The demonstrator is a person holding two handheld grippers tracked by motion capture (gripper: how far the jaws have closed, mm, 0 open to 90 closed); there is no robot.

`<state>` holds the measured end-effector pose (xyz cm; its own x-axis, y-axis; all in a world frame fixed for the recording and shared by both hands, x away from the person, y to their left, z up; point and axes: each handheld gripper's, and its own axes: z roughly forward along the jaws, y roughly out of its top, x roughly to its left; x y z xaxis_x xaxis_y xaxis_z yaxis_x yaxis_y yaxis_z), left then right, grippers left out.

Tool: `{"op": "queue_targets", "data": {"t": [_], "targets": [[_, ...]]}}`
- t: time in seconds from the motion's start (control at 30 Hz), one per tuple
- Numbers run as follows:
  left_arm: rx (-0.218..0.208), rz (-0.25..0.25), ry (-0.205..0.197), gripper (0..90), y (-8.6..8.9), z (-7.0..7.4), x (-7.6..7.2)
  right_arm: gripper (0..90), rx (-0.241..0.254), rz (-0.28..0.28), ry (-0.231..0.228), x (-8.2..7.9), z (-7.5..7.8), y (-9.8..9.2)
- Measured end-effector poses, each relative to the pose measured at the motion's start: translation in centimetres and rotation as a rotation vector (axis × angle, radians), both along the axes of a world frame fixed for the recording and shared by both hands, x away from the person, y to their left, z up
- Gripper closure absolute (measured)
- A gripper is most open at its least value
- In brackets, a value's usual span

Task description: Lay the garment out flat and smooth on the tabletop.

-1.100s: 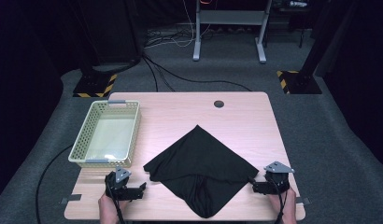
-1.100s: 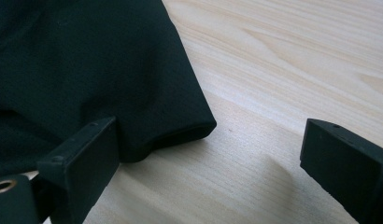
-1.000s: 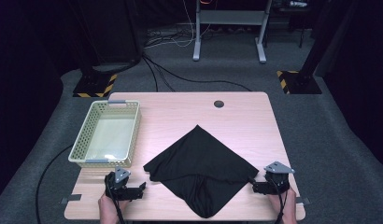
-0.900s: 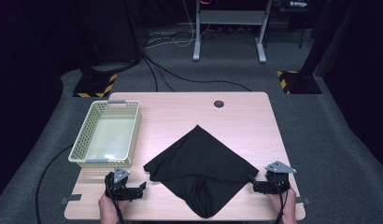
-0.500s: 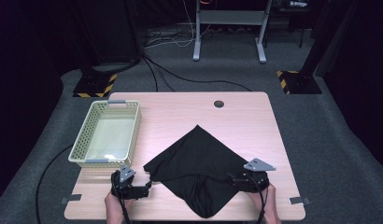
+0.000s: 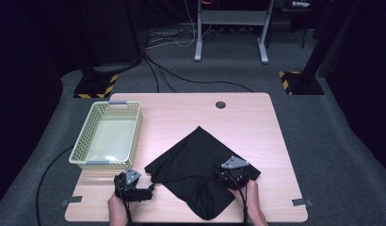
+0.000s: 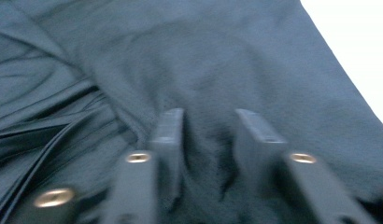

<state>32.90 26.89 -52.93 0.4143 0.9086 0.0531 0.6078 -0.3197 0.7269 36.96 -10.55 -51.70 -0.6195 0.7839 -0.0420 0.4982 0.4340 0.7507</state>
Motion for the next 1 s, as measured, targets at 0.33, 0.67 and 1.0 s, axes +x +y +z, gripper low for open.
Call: {"op": "queue_targets", "data": {"t": [0.33, 0.67, 1.0], "targets": [[0.007, 0.014, -0.01, 2.2, -0.1, 0.0, -0.1, 88.3, 0.067, -0.052, -0.032, 0.3, 1.4, -2.0], [0.009, 0.032, -0.013, 2.2, -0.1, 0.0, -0.1, 88.4, 0.119, -0.134, -0.079, 0.1, 3.1, -4.8], [0.012, 0.032, -0.013, 2.4, -0.1, 0.0, -0.1, 49.7, 0.102, -0.066, -0.037, 0.1, 2.5, -2.8]]}}
